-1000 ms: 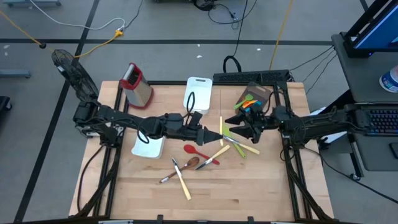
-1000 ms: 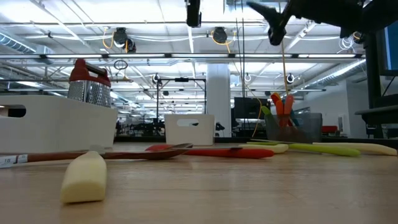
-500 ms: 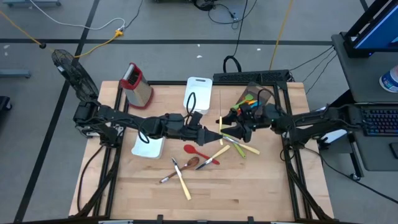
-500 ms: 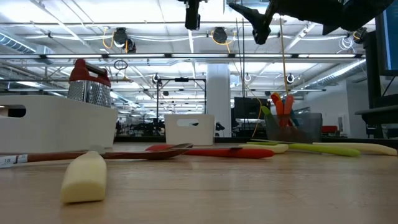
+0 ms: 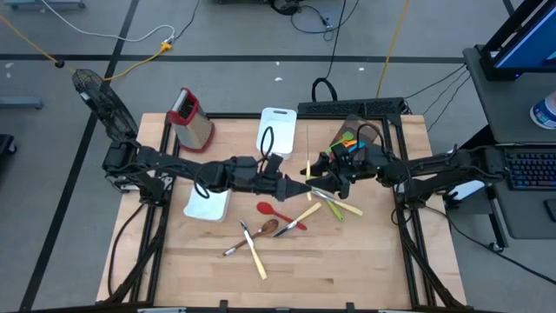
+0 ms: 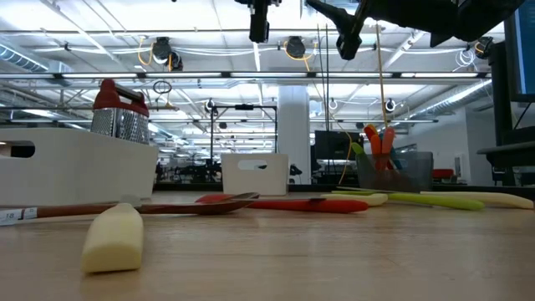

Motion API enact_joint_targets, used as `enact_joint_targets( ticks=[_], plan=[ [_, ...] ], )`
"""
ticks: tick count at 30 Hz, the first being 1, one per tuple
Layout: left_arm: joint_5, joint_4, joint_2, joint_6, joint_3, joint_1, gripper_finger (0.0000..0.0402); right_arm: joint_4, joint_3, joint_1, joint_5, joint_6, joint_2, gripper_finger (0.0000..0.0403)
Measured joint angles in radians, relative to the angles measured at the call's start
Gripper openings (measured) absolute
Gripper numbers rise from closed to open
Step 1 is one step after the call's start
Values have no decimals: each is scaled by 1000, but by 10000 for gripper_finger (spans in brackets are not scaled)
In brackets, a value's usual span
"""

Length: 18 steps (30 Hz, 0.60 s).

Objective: Pick & Place Kitchen Items
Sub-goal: Put the yellow table knife into the top white bin

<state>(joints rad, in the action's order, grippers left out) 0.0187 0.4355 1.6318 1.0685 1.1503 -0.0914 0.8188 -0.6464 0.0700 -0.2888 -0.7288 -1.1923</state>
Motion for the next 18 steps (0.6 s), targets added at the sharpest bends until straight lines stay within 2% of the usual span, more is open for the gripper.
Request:
enact_joint_targets(
  ticks=[18],
  plan=[
    [-11, -7, 0, -35, 0, 12, 55, 1, 0, 0, 1, -21, 1, 71]
  ],
)
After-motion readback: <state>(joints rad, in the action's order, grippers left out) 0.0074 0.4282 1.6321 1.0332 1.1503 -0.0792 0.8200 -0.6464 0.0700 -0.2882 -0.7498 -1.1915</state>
